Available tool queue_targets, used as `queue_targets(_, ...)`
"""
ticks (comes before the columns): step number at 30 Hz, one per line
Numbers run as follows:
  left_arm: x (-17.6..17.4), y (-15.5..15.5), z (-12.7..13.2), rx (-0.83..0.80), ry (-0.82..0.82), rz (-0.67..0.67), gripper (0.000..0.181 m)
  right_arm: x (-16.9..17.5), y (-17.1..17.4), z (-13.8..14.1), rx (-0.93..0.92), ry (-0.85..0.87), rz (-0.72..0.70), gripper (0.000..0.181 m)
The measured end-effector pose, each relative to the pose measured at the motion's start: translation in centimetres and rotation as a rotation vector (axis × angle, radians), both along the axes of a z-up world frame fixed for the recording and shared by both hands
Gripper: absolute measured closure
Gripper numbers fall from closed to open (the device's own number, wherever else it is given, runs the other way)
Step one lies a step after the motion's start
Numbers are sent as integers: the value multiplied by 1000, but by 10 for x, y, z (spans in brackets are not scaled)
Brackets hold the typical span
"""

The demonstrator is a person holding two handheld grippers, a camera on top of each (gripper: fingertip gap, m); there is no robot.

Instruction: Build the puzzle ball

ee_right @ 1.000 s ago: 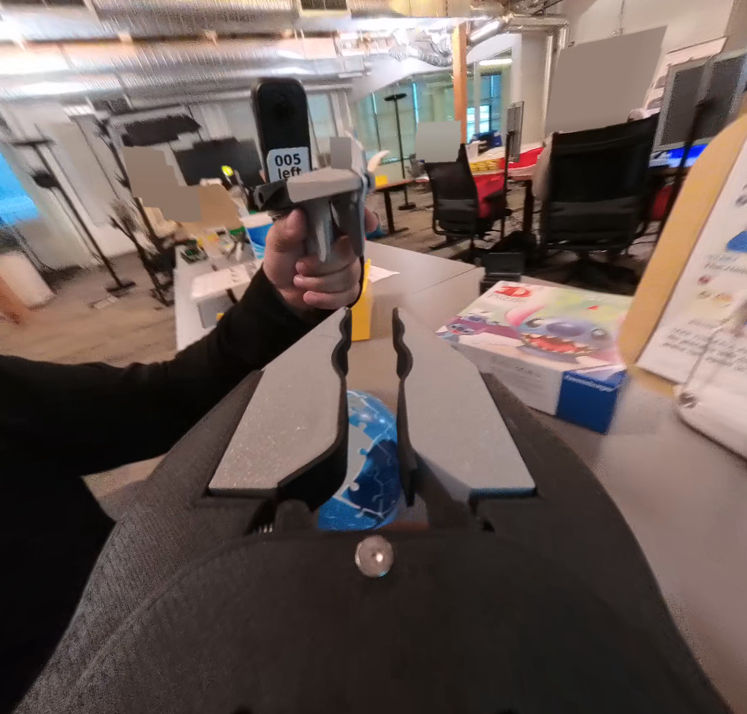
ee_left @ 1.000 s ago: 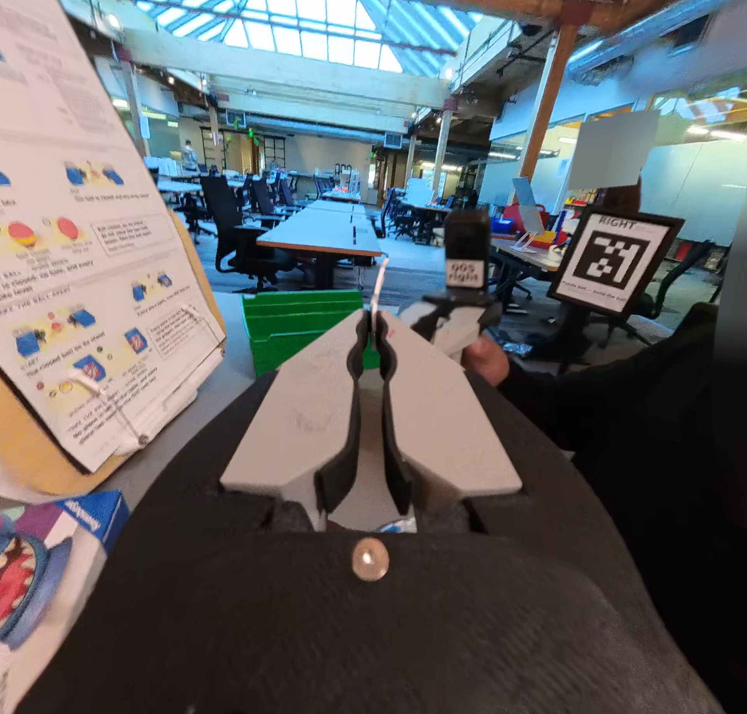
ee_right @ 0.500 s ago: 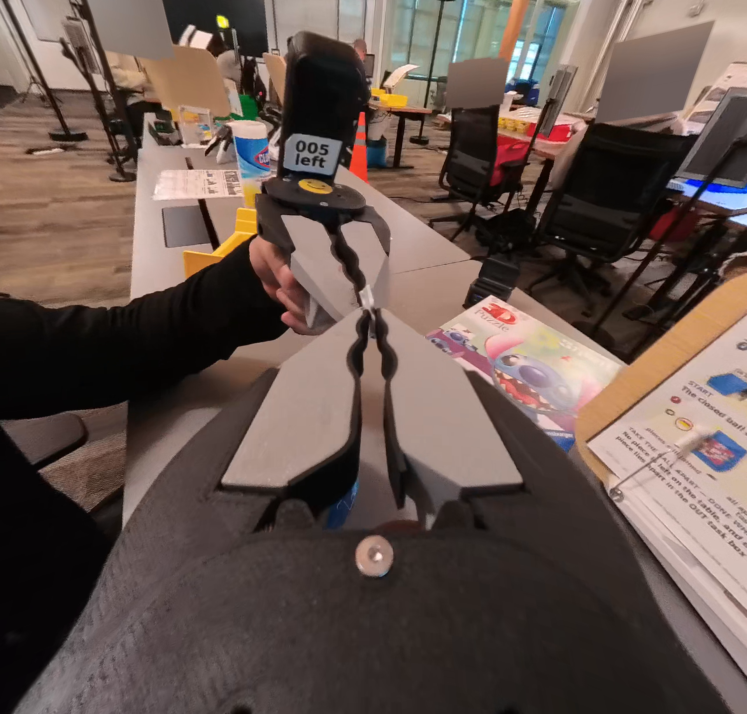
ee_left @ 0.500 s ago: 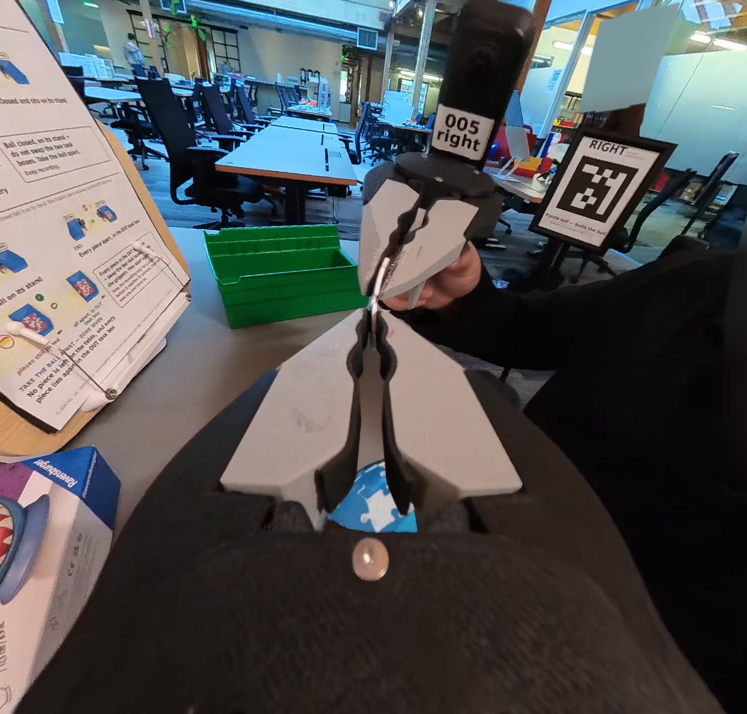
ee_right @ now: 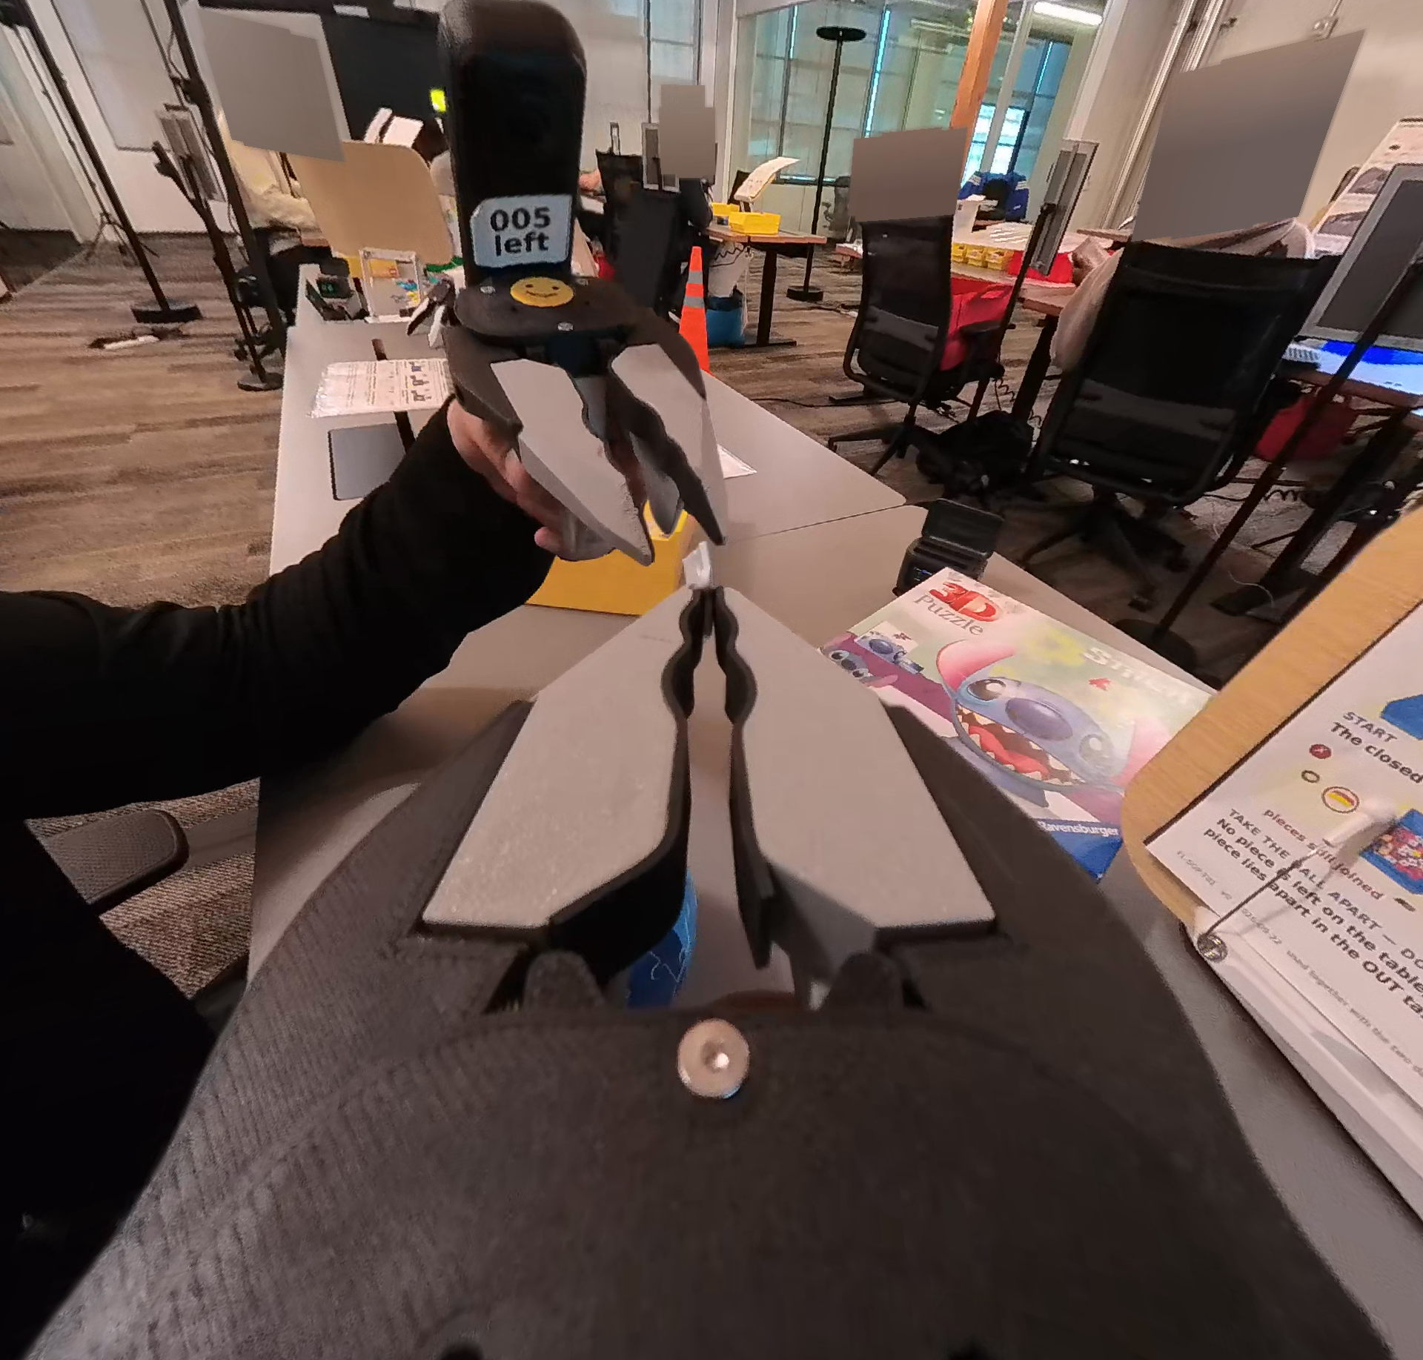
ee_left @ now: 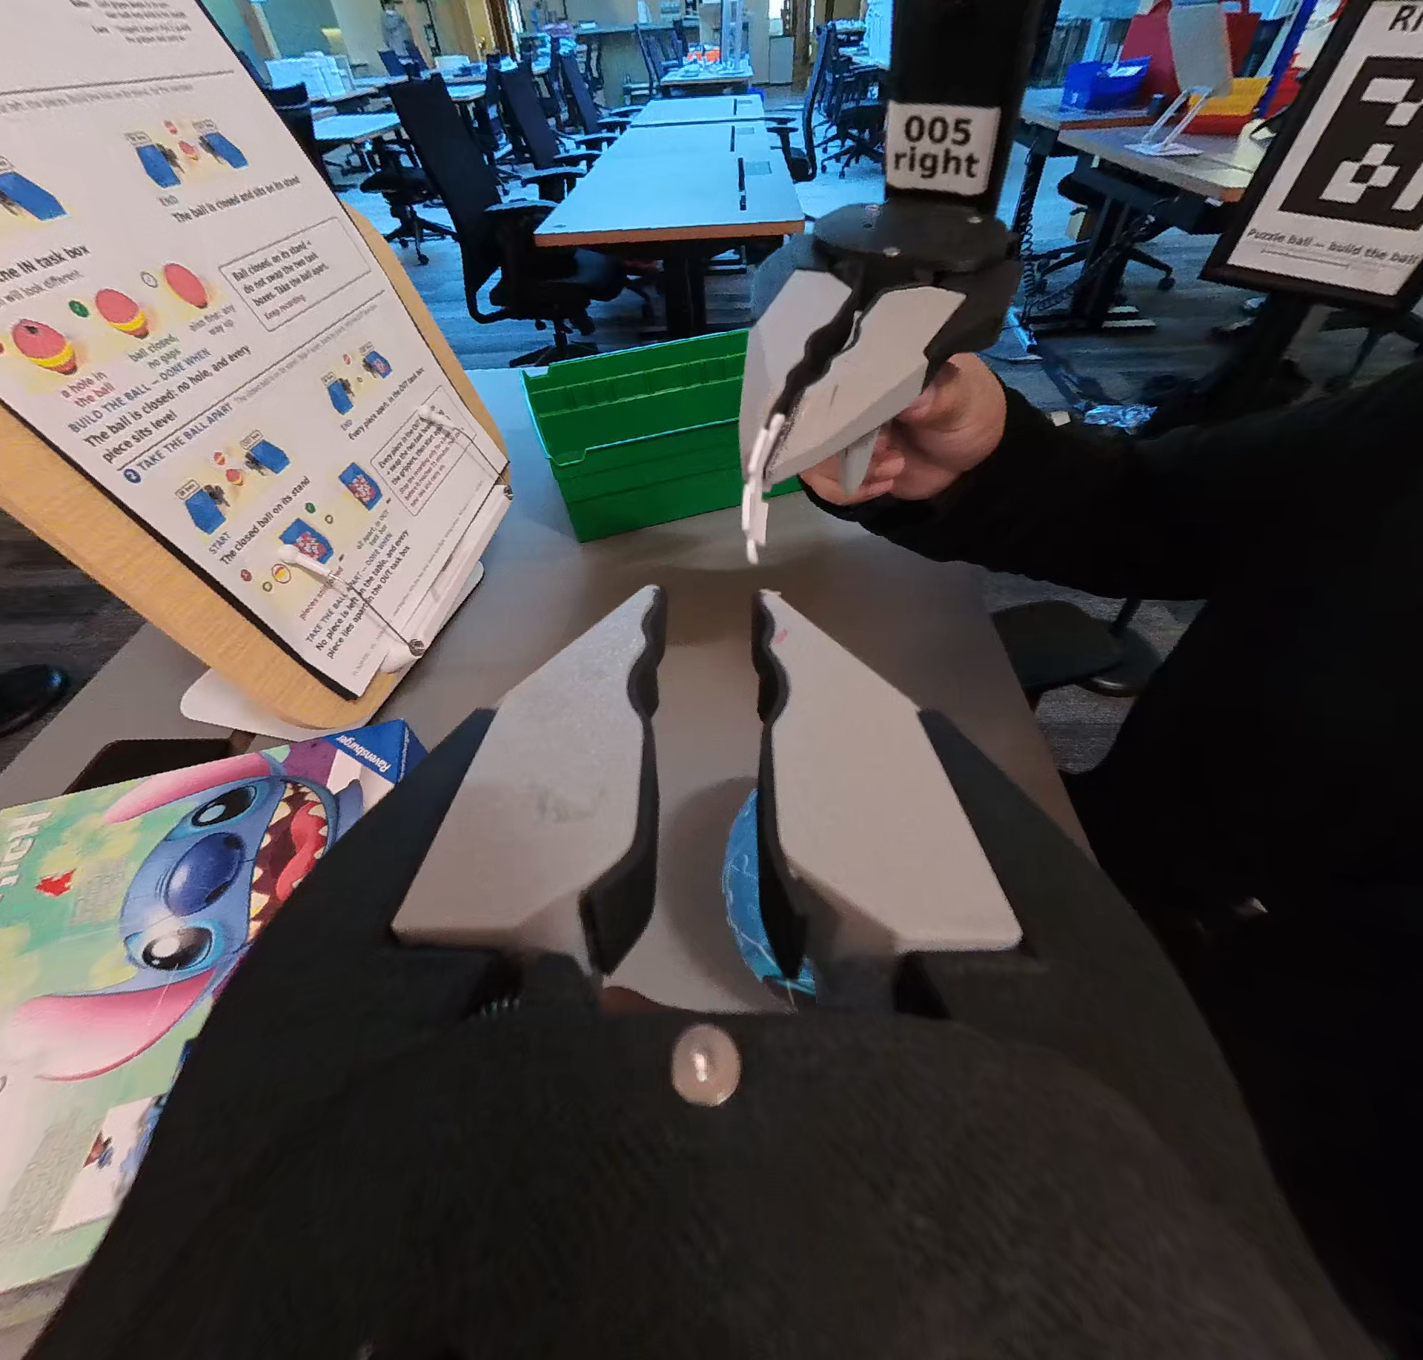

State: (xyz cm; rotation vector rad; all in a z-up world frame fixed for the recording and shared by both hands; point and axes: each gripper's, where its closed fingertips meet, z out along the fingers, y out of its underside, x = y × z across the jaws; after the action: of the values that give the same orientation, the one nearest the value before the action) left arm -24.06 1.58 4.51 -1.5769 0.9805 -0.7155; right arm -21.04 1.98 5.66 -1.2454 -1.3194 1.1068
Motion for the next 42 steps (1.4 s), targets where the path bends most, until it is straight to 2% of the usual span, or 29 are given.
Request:
queue_targets(5,-4,3,-1,8,14,30,163,-1,-12,-11,113,-12,17,181)
queue_targets(11,-1,1,-10,4,63,14,165,-1,-8,-41,338,-155,-75,181)
queue_targets(15,2,-1,-25,-3,160,15,165,-1,-37,-58,410,-201,56,181)
queue_targets(17,3,-3,-28,-2,178,7,165,1,-41,-73,465,-255,67,181)
queue_targets(20,4,-2,-28,-4,180,7,165,-1,-42,-92,423,-311,88,181)
queue_targets(26,3,1,-31,-16,184,22,165,-8,-36,-106,285,-327,88,181)
queue_targets(42,5,1,-35,-20,202,16,165,-10,-37,-115,432,-331,60,181)
